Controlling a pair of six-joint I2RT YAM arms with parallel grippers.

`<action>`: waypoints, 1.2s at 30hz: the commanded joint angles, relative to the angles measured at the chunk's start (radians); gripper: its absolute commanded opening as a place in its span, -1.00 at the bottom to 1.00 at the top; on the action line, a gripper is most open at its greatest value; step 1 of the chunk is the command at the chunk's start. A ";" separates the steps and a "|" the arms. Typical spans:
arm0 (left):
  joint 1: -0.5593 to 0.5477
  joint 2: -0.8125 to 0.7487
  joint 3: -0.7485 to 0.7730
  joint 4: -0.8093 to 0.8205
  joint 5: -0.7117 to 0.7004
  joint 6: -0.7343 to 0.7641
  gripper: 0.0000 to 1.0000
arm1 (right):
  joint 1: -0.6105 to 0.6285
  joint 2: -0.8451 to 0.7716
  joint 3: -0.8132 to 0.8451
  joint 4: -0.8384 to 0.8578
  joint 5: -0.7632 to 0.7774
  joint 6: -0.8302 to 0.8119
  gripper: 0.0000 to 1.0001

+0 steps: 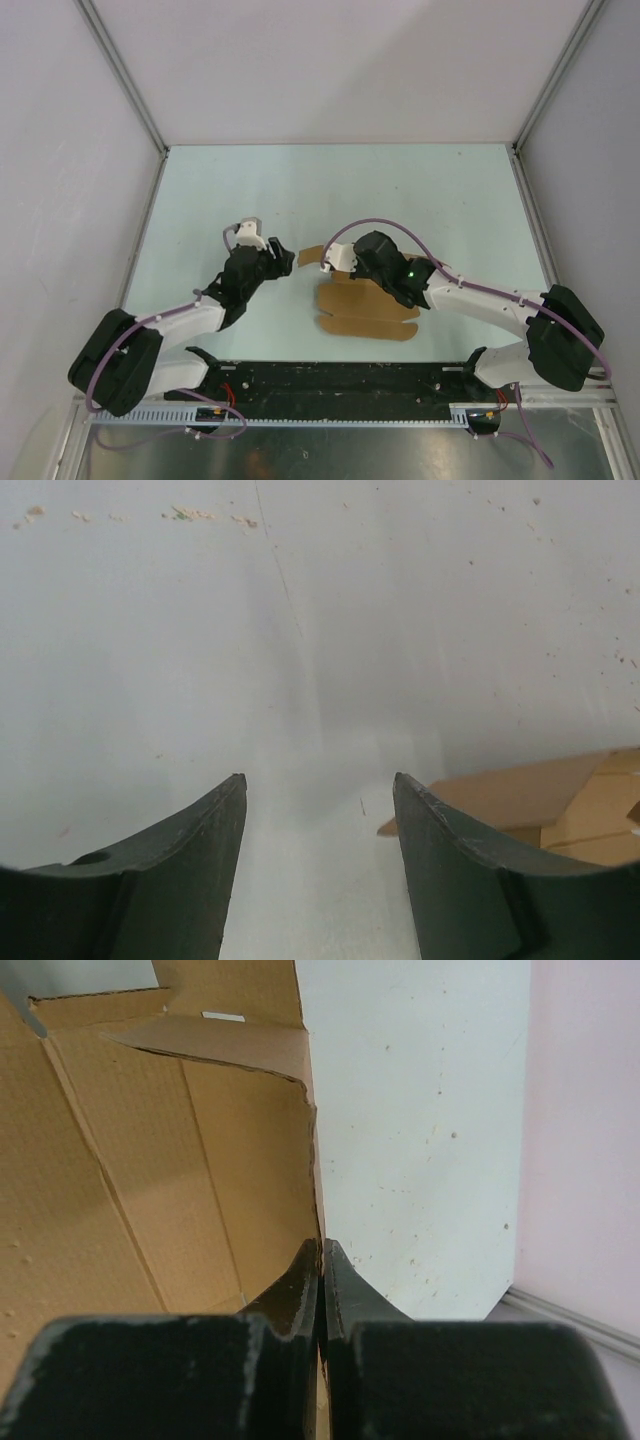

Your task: Fold the paper box

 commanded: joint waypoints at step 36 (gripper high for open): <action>-0.146 0.144 0.046 0.197 0.426 0.163 -0.57 | -0.032 0.004 -0.008 0.013 -0.119 0.127 -0.94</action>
